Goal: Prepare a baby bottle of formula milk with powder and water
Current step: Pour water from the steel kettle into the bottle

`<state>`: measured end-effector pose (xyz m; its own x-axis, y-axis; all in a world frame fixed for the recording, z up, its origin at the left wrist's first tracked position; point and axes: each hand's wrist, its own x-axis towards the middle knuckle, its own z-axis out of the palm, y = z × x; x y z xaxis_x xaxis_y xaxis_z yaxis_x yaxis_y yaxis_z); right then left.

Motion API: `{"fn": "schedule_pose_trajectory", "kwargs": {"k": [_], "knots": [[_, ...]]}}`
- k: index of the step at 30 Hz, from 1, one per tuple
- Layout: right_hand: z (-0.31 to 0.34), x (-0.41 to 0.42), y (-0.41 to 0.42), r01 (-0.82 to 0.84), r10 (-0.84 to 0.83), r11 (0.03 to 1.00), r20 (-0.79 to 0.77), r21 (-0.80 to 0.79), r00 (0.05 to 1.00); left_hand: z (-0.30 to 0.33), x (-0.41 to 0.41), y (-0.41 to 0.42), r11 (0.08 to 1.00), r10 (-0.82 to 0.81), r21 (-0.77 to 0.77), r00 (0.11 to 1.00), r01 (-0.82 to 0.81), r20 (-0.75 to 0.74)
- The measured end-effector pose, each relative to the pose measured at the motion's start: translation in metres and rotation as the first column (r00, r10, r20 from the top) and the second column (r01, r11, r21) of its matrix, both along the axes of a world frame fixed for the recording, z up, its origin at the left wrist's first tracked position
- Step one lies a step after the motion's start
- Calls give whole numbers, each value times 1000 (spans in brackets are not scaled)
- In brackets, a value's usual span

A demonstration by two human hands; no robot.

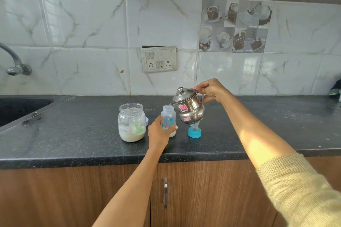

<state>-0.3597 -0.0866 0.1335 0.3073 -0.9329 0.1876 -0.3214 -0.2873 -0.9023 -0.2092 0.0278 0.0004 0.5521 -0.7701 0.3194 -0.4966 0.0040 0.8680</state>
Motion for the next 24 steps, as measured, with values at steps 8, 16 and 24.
{"fn": "schedule_pose_trajectory", "kwargs": {"k": [8,16,24], "knots": [[3,0,-1,-1,1,1000,-18,6,1000,0,0,1,1000,-2,-7,1000,2,-4],[4,1,-1,0,0,1000,-24,-3,1000,0,0,2,1000,-13,-24,1000,13,-16],[6,1,1,-2,2,1000,-28,-18,1000,0,0,3,1000,-10,-10,1000,10,-16]]}}
